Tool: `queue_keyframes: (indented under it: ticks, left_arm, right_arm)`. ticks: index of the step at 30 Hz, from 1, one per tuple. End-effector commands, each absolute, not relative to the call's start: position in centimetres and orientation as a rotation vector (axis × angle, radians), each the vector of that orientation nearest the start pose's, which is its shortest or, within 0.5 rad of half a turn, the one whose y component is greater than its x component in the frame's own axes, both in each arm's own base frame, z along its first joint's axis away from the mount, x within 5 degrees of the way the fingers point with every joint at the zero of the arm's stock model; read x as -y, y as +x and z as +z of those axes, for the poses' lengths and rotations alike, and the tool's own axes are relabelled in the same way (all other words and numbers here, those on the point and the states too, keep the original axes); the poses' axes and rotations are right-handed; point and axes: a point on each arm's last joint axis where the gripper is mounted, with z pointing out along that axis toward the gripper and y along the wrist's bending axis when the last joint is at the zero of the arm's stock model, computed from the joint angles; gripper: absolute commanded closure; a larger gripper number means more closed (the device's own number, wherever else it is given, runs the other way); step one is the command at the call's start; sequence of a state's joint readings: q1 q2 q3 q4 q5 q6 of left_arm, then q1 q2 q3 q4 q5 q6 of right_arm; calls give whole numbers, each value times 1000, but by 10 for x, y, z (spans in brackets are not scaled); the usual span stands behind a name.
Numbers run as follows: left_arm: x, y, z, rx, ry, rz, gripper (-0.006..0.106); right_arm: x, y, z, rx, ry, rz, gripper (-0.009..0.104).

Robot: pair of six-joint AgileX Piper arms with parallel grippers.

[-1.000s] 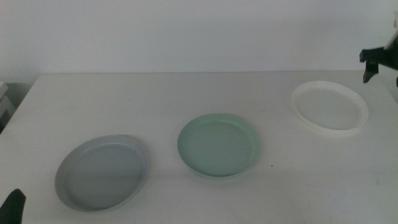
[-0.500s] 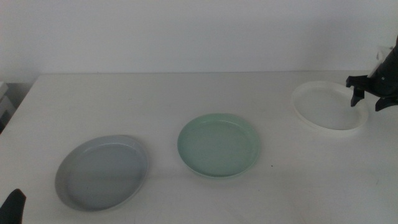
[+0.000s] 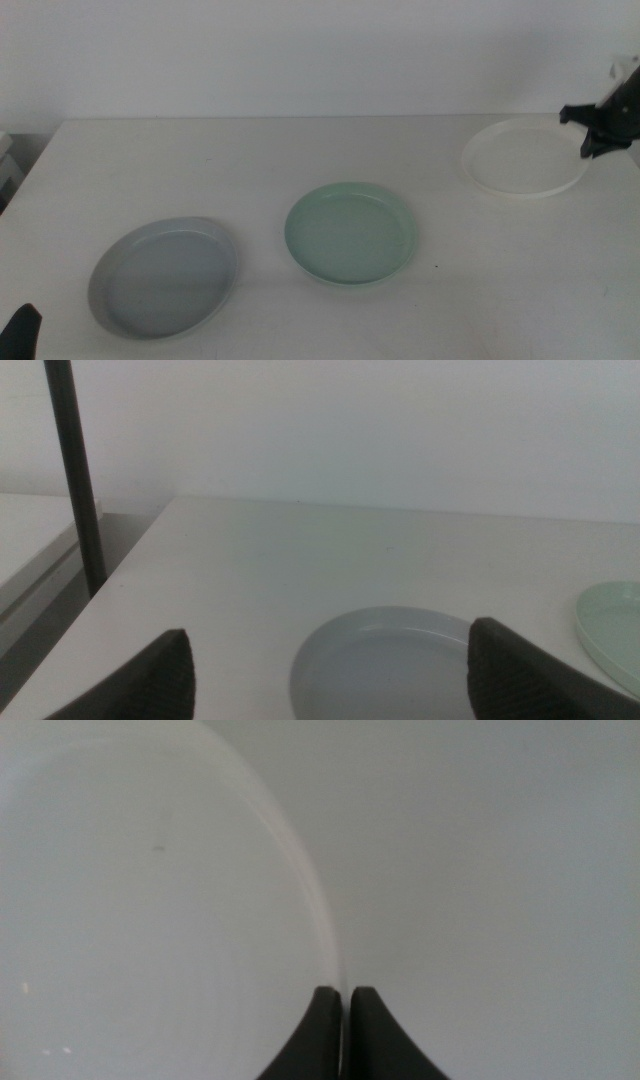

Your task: Stack the three bowls on top of each other.

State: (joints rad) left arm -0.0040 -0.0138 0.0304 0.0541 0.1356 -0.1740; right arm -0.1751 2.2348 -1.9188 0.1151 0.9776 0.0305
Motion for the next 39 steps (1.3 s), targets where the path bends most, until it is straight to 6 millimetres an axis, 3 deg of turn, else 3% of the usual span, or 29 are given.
queue_keyframes:
  ticks: [1,5,9,16,21,29,35,39]
  left_arm:
    - [0,55,200,-1544,-103,-119,-5]
    - [0,55,200,-1544,-103,-119,-5]
    - [0,55,200,-1544,-103,-119,-5]
    - [0,55,200,-1544,-103,-119,-5]
    - [0,55,200,-1544,-103,-119,-5]
    - [0,55,200,-1544,-103,-119,-5]
    - [0,55,200,-1544,-103,-119,-5]
    - [0,55,200,-1544,-103,-119,-5]
  right_arm:
    - [62,463,269,-2582,283,143,96]
    - [26,432,302,-2495,224,212,96]
    - [-20,410,315,-2468,119,287,96]
    - [-96,399,308,-2514,-90,402,96]
    - [-139,396,288,-2560,-194,440,96]
    - [-175,401,244,-2634,-271,451,96]
    - [-177,406,224,-2673,-272,436,96]
    - [-176,407,222,-2674,-284,415,96]
